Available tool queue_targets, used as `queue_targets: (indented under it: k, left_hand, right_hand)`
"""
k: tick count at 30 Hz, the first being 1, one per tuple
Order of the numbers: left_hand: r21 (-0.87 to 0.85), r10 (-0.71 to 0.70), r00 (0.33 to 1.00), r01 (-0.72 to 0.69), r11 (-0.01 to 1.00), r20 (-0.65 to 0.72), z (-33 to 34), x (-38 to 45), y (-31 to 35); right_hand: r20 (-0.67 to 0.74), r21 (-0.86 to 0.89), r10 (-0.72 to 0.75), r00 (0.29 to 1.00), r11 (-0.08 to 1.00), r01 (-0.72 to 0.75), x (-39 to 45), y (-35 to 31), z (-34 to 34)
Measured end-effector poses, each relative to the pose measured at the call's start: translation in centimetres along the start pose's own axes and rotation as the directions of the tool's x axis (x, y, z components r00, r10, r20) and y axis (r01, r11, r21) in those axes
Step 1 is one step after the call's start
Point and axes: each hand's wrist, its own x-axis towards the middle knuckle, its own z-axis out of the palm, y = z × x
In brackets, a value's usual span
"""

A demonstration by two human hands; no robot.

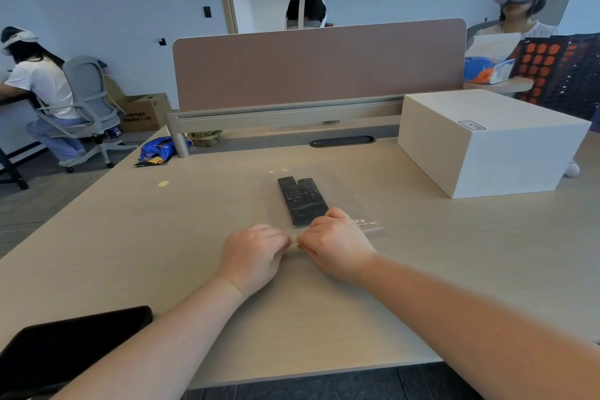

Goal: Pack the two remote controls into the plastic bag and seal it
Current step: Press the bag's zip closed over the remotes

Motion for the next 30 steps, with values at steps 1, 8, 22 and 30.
queue_targets:
  k: [1, 8, 22, 30]
  left_hand:
    - [-0.013, 0.003, 1.0, -0.003, 1.0, 0.001, 0.0, 0.0, 0.0]
    - [-0.015, -0.005, 1.0, 0.005, 1.0, -0.008, -0.2, -0.1, -0.1]
    - [0.002, -0.055, 0.998, 0.055, 0.998, -0.014, -1.0, 0.1, -0.9]
    - [0.033, -0.089, 0.994, 0.087, 0.996, 0.066, -0.5, 1.0, 1.0]
  right_hand:
    - [0.011, -0.012, 0.011, 1.0, 1.0, -0.011, 0.0, 0.0, 0.0]
    - [0.008, -0.053, -0.015, 1.0, 0.998, 0.015, 0.0, -0.2, 0.1]
    - [-0.072, -0.029, 0.09, 0.993, 0.995, -0.093, -2.2, 2.6, 0.4]
    - [0.027, -0.016, 0.076, 0.997, 0.997, -0.075, -1.9, 2.7, -0.1]
